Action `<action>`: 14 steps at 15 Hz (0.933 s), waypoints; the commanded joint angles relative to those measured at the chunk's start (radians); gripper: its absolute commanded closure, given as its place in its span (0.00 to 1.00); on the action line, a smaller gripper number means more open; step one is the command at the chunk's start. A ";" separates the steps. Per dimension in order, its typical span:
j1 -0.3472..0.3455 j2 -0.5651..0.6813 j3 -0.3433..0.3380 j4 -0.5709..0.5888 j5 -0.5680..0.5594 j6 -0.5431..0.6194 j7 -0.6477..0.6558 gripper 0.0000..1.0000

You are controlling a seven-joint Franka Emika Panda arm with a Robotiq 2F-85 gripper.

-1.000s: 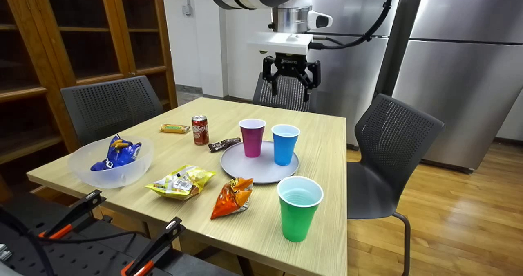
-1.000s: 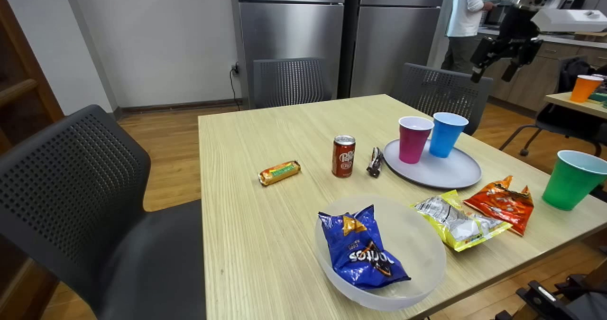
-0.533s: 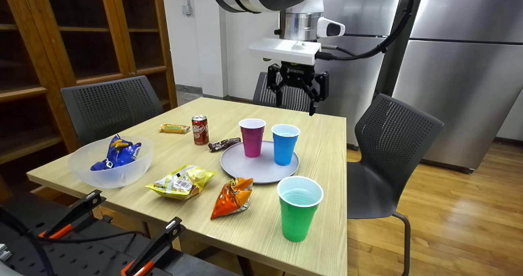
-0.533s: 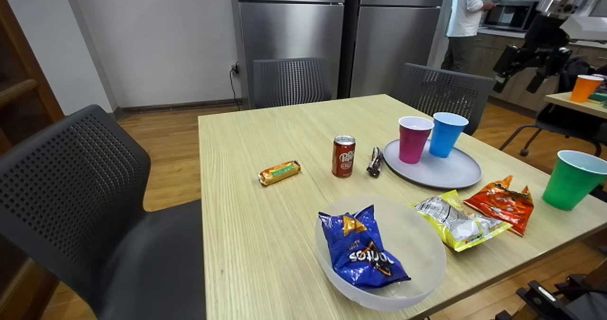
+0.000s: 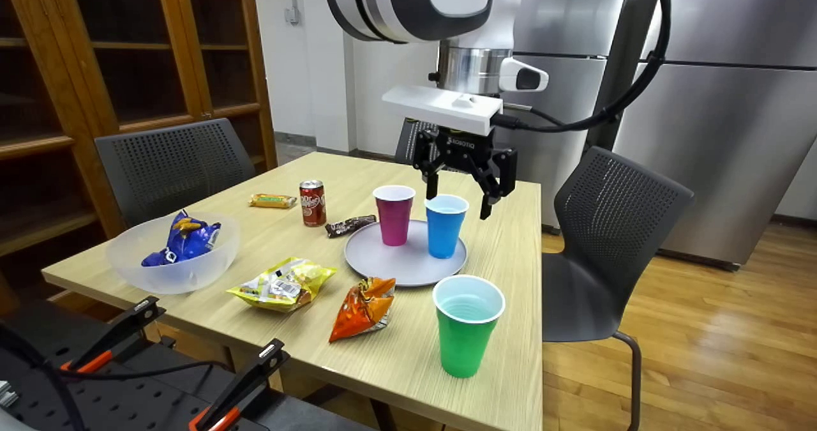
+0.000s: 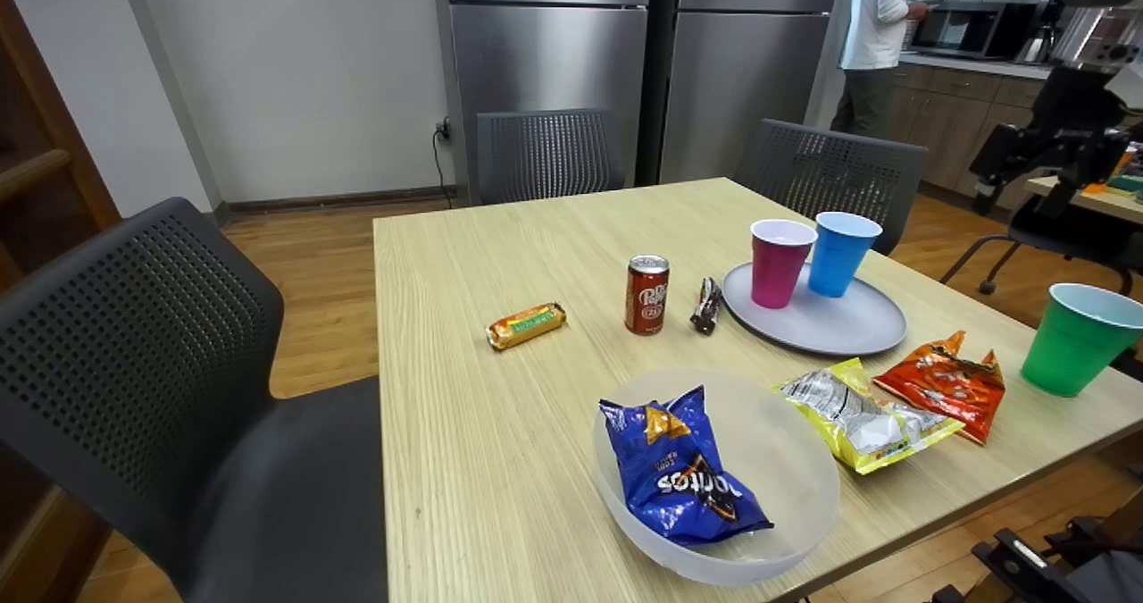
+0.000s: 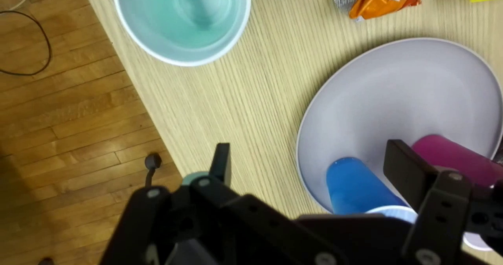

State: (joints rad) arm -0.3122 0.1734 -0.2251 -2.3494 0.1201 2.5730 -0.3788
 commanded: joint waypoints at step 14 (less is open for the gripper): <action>-0.011 0.103 -0.041 -0.032 -0.049 -0.072 0.075 0.00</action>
State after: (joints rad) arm -0.3130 0.2679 -0.2660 -2.3892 0.1064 2.5368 -0.3490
